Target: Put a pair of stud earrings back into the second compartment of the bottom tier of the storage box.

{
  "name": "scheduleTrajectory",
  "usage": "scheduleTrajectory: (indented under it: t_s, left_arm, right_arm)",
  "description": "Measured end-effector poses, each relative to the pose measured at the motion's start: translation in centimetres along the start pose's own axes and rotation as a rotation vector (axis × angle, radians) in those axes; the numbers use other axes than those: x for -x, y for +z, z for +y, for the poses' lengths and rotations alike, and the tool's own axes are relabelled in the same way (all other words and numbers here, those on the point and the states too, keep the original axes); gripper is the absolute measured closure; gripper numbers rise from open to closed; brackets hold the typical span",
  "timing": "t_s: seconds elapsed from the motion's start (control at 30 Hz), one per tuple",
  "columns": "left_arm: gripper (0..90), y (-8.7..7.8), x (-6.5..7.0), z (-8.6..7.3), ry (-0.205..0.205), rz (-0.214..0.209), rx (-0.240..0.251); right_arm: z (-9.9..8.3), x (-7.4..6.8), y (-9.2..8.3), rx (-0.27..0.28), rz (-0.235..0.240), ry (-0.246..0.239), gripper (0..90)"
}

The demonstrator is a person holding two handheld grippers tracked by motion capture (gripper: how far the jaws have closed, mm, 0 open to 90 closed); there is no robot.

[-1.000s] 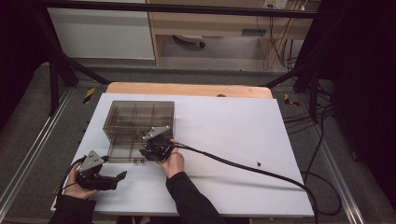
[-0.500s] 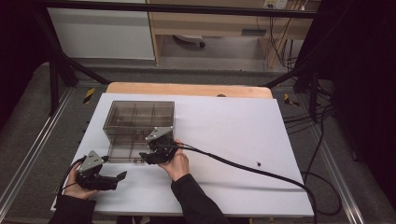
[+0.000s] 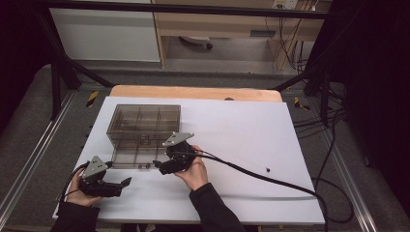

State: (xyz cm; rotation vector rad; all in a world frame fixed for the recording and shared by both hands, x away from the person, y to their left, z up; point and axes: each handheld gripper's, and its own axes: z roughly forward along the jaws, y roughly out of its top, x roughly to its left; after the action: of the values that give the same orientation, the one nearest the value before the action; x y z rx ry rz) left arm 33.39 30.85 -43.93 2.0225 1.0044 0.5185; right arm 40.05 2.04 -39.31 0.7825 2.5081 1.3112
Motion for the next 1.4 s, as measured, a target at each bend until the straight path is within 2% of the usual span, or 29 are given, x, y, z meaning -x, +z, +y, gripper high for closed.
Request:
scheduleTrajectory:
  t_s: [0.37,0.57,1.03,1.4]
  left_arm:
    - [5.1,0.0,0.0,0.0,0.003,-0.001,-0.003]
    - [5.1,0.0,0.0,0.0,0.002,-0.002,-0.002]
    - [5.0,0.1,0.0,0.0,0.000,-0.002,-0.003]
    - [5.0,0.1,0.0,0.0,0.001,-0.003,-0.006]
  right_arm:
    - [-1.1,1.6,-2.3,-0.003,-0.042,0.037,6.2]
    - [-1.8,2.8,-3.9,0.000,-0.073,0.051,2.4]
    - [-3.8,5.7,-7.9,0.012,-0.122,0.090,1.0]
    - [-6.3,7.8,-10.3,0.021,-0.153,0.147,1.5]
